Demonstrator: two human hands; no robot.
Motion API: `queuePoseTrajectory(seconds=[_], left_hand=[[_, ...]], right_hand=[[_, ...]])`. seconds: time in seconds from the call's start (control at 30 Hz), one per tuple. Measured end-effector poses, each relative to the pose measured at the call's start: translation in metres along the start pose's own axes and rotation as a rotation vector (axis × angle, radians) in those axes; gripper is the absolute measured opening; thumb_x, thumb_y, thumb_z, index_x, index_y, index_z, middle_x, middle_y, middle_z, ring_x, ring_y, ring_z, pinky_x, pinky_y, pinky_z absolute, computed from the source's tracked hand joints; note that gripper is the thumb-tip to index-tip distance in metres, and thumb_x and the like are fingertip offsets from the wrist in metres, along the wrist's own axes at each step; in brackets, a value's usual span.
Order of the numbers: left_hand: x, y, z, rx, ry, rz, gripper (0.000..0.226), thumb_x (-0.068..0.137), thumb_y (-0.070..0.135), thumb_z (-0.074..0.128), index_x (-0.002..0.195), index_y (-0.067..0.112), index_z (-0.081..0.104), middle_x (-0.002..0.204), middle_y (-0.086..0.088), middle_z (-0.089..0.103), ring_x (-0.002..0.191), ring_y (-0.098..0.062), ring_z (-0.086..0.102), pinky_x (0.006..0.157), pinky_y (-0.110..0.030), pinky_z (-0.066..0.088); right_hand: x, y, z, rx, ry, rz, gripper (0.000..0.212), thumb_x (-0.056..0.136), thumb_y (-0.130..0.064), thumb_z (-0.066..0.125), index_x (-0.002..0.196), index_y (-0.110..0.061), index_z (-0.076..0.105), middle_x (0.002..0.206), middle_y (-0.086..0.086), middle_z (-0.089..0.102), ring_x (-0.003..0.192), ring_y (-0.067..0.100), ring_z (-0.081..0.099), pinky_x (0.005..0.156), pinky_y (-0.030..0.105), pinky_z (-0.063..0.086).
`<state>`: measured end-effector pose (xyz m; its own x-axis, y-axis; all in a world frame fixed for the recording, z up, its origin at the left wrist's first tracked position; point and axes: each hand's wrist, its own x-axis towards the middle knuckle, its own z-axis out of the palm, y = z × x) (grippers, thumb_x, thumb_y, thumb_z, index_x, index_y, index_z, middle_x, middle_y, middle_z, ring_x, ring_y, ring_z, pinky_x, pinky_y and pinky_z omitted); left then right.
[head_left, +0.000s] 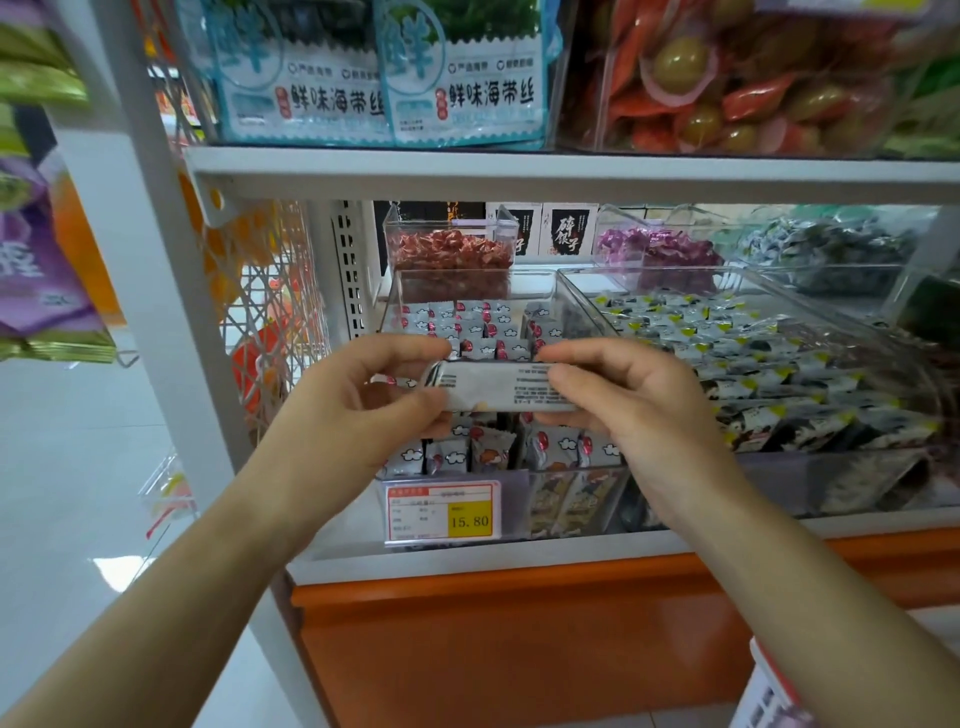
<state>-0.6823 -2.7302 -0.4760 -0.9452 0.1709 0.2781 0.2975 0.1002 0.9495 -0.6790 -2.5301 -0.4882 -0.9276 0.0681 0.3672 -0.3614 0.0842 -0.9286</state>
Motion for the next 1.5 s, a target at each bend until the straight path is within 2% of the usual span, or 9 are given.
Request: queuePoseTrajectory(seconds=[0.27, 0.37, 0.57, 0.8, 0.93, 1.1, 1.27, 1.4, 1.5], left_hand=[[-0.004, -0.002, 0.000, 0.281, -0.008, 0.080, 0.024, 0.081, 0.017, 0.067, 0.095, 0.035, 0.061, 0.094, 0.005, 0.065, 0.087, -0.010, 0.063, 0.078, -0.032, 0.054], [-0.004, -0.002, 0.002, 0.279, 0.004, 0.070, 0.007, 0.080, 0.029, 0.065, 0.086, 0.026, 0.062, 0.081, 0.006, 0.065, 0.076, -0.006, 0.062, 0.071, -0.024, 0.051], [0.000, -0.003, -0.001, 0.295, 0.068, 0.056, 0.020, 0.083, 0.026, 0.062, 0.071, 0.010, 0.060, 0.062, 0.002, 0.062, 0.052, -0.004, 0.057, 0.049, -0.011, 0.046], [0.001, -0.004, 0.000, 0.364, 0.101, 0.116, 0.022, 0.083, 0.030, 0.062, 0.070, 0.012, 0.063, 0.066, 0.002, 0.063, 0.058, 0.000, 0.062, 0.050, -0.009, 0.046], [-0.002, -0.004, 0.004, 0.357, -0.027, 0.067, 0.040, 0.064, 0.053, 0.061, 0.094, 0.027, 0.062, 0.084, 0.011, 0.069, 0.076, -0.002, 0.067, 0.064, -0.015, 0.053], [0.001, -0.008, 0.004, 0.342, 0.070, 0.131, 0.013, 0.087, 0.024, 0.058, 0.099, 0.019, 0.063, 0.087, 0.006, 0.068, 0.076, -0.001, 0.066, 0.062, -0.012, 0.052], [-0.001, -0.012, 0.009, 0.401, 0.058, 0.203, 0.032, 0.089, 0.041, 0.044, 0.113, 0.028, 0.059, 0.102, 0.013, 0.063, 0.085, 0.002, 0.062, 0.069, -0.014, 0.052], [0.001, -0.022, 0.003, 1.015, 0.005, 0.391, 0.051, 0.091, 0.046, 0.035, 0.134, 0.023, 0.048, 0.138, 0.008, 0.047, 0.134, -0.009, 0.032, 0.111, -0.034, 0.024], [0.002, -0.032, 0.001, 1.240, -0.151, 0.307, 0.056, 0.093, 0.049, 0.021, 0.143, 0.027, 0.033, 0.153, 0.011, 0.025, 0.144, -0.008, 0.001, 0.116, -0.047, -0.003]], right_hand=[[-0.001, 0.000, 0.005, -0.138, 0.099, -0.053, 0.014, 0.081, -0.015, 0.067, 0.068, -0.017, 0.070, 0.066, -0.003, 0.068, 0.063, 0.007, 0.063, 0.058, 0.019, 0.052], [-0.004, -0.001, 0.010, -0.248, 0.105, -0.152, 0.015, 0.081, -0.014, 0.068, 0.067, -0.017, 0.069, 0.066, -0.007, 0.066, 0.060, 0.000, 0.059, 0.057, 0.011, 0.046], [-0.007, -0.001, 0.014, -0.276, 0.043, -0.205, 0.011, 0.082, -0.014, 0.067, 0.072, -0.012, 0.071, 0.067, -0.001, 0.067, 0.062, 0.006, 0.061, 0.058, 0.013, 0.047], [-0.006, 0.000, 0.013, -0.235, 0.035, -0.178, 0.011, 0.084, -0.014, 0.065, 0.075, -0.015, 0.071, 0.071, -0.004, 0.069, 0.064, 0.006, 0.064, 0.055, 0.018, 0.052], [-0.001, 0.006, 0.010, -0.094, 0.104, -0.035, 0.009, 0.086, -0.018, 0.064, 0.082, -0.017, 0.072, 0.073, -0.003, 0.071, 0.067, 0.012, 0.069, 0.059, 0.031, 0.059], [0.003, 0.003, 0.000, 0.053, -0.148, 0.008, 0.039, 0.068, -0.023, 0.073, 0.106, -0.026, 0.065, 0.099, -0.001, 0.072, 0.090, 0.017, 0.070, 0.078, 0.027, 0.057], [0.007, -0.002, -0.008, 0.054, -0.012, -0.058, 0.019, 0.076, -0.025, 0.067, 0.092, -0.016, 0.065, 0.083, -0.001, 0.072, 0.076, 0.015, 0.068, 0.054, 0.022, 0.055], [0.013, -0.002, -0.017, -0.101, -0.017, -0.017, 0.014, 0.081, -0.027, 0.067, 0.086, -0.015, 0.065, 0.075, 0.001, 0.070, 0.071, 0.019, 0.064, 0.055, 0.030, 0.054], [0.014, 0.003, -0.017, -0.252, -0.016, -0.026, 0.020, 0.083, -0.028, 0.066, 0.088, -0.009, 0.064, 0.075, 0.001, 0.070, 0.069, 0.012, 0.065, 0.056, 0.029, 0.054]])
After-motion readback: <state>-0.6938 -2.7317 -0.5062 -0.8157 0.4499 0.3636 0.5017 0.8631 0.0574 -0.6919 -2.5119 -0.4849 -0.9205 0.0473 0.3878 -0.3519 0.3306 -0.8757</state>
